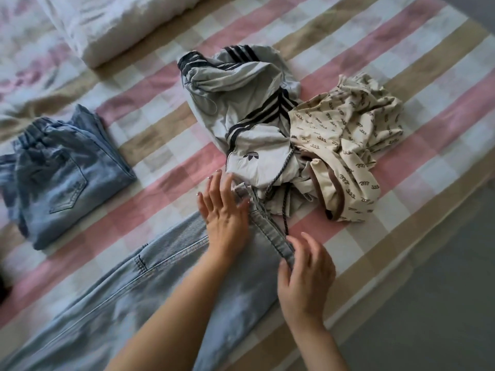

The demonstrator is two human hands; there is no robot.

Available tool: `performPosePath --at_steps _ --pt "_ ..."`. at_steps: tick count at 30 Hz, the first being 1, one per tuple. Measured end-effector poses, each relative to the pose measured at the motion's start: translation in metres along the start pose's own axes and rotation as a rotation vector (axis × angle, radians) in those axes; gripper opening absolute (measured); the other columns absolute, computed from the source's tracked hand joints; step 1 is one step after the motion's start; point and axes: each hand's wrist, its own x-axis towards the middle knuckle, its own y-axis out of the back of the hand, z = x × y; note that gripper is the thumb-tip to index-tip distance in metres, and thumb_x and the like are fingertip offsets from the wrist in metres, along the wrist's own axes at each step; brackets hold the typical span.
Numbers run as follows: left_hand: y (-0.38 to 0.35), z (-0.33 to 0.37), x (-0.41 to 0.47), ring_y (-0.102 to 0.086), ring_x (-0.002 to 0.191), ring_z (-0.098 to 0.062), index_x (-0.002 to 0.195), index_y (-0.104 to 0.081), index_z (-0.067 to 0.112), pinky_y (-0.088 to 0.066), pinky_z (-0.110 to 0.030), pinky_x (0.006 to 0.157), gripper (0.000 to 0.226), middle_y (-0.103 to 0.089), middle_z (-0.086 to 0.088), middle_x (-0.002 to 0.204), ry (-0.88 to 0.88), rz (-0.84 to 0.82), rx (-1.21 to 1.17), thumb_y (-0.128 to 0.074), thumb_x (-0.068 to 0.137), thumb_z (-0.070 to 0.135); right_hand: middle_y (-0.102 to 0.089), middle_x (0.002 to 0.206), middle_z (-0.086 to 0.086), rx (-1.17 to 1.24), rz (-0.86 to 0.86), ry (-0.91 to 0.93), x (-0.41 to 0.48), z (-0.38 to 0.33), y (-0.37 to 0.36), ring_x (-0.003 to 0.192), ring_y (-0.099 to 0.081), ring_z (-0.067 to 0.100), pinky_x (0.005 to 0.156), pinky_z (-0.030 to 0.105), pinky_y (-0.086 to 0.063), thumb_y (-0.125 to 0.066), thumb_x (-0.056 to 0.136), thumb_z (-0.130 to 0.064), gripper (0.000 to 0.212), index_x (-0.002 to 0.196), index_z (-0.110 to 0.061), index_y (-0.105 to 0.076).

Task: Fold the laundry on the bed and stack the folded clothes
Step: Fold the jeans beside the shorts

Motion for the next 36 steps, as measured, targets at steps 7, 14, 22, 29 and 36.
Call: performPosePath --at_steps 7,14,22,29,36 --pt "-0.022 -0.007 -0.037 0.008 0.141 -0.021 0.144 0.002 0.021 0.008 -0.045 0.114 0.068 -0.005 -0.001 0.156 -0.076 -0.259 0.285 -0.024 0.090 0.053 -0.060 0.121 0.018 -0.171 -0.171 -0.006 -0.002 0.002 -0.013 0.110 -0.055 0.041 0.087 0.056 -0.044 -0.079 0.067 -0.010 0.053 0.118 -0.011 -0.063" --pt "0.042 -0.021 -0.047 -0.024 0.140 -0.023 0.140 -0.038 0.014 -0.017 -0.043 0.115 0.051 -0.032 -0.006 0.150 -0.007 -0.202 -0.087 -0.051 0.091 0.025 -0.054 0.124 0.020 0.061 -0.097 0.159 -0.008 -0.031 0.011 0.115 -0.047 0.035 0.095 0.050 -0.040 -0.071 0.071 0.002 0.046 0.116 -0.005 -0.060" --pt "0.140 -0.157 -0.180 -0.057 0.115 -0.032 0.113 -0.067 0.009 -0.046 -0.053 0.091 0.033 -0.060 -0.010 0.126 0.323 -0.003 0.048 -0.056 0.081 0.012 -0.071 0.104 0.008 0.104 -0.525 0.896 -0.092 -0.154 -0.052 0.093 -0.069 0.025 0.074 0.029 -0.054 -0.074 0.060 -0.010 0.037 0.097 -0.012 -0.073" --pt "0.171 -0.277 -0.186 -0.062 0.106 -0.029 0.109 -0.067 0.014 -0.038 -0.058 0.095 0.036 -0.066 -0.010 0.112 0.475 0.012 0.332 -0.051 0.083 0.033 -0.059 0.122 0.017 -0.178 -0.415 0.916 -0.063 -0.206 -0.124 0.112 -0.055 0.039 0.101 0.050 -0.035 -0.056 0.084 -0.030 0.034 0.113 -0.016 -0.066" --pt "0.173 -0.307 -0.175 -0.060 0.080 -0.028 0.076 -0.061 0.011 -0.024 -0.039 0.092 0.031 -0.060 -0.006 0.078 0.445 0.211 0.184 -0.041 0.088 0.032 -0.063 0.083 0.006 -0.053 -0.353 0.911 -0.030 -0.209 -0.129 0.082 -0.057 0.034 0.088 0.040 -0.029 -0.073 0.072 -0.024 0.011 0.077 -0.015 -0.067"
